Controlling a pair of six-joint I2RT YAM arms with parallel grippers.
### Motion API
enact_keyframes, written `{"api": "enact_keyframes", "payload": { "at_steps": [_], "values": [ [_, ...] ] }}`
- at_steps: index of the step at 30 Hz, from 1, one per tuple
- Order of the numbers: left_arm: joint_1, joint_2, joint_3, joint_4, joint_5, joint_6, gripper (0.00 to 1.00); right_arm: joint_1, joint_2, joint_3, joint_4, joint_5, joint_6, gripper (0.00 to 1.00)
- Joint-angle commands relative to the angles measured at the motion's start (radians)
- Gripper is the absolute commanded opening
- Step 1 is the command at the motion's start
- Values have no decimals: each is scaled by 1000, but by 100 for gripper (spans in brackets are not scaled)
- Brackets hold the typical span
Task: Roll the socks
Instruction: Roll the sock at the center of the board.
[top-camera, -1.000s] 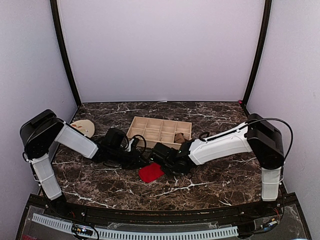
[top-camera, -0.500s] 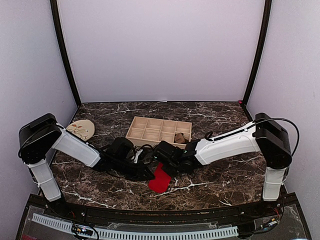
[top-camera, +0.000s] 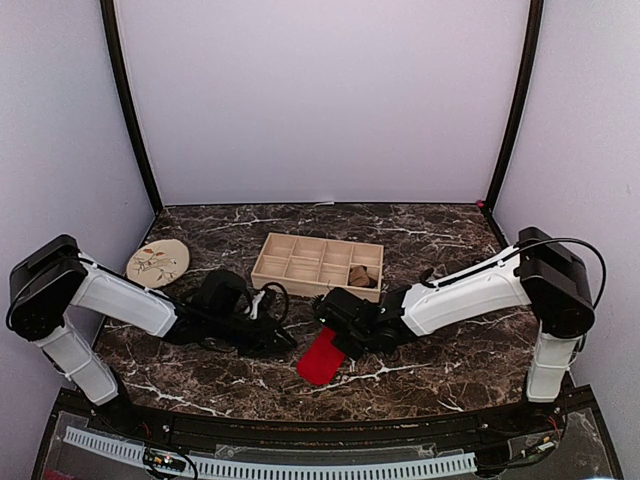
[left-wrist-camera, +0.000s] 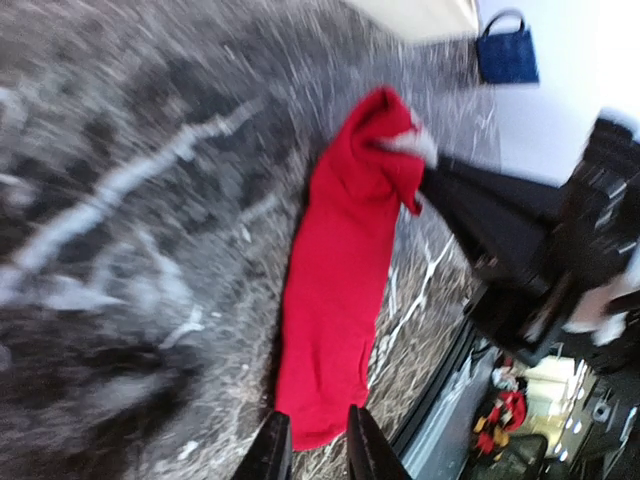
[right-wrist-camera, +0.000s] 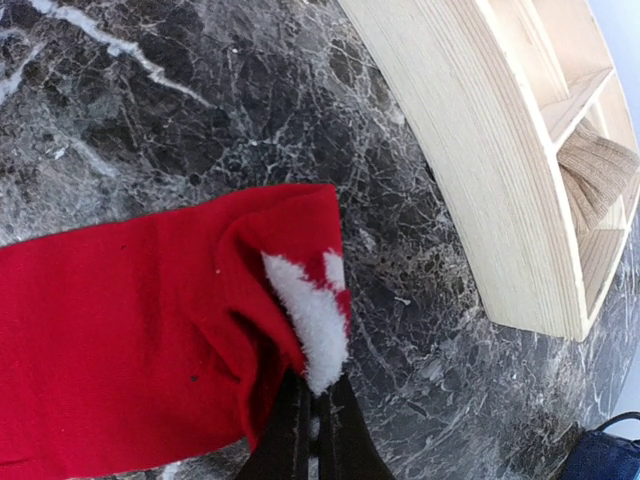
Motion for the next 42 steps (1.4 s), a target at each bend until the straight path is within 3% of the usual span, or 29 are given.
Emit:
{"api": "enact_keyframes", "payload": {
  "at_steps": [1,8,15,42],
  "values": [
    [77,-58,-55,78,13,-110,25,7,-37,-26,58,9,-7,0],
    [143,118,59,274,239,-260,32,15,-27,-23,85,19,-32,0],
    [162,252,139,412,345,-426,35,24,-20,-20,113,36,-46,0],
    [198,391,232,358,404,-558,44,52,34,34,123,54,-76,0]
  ]
}}
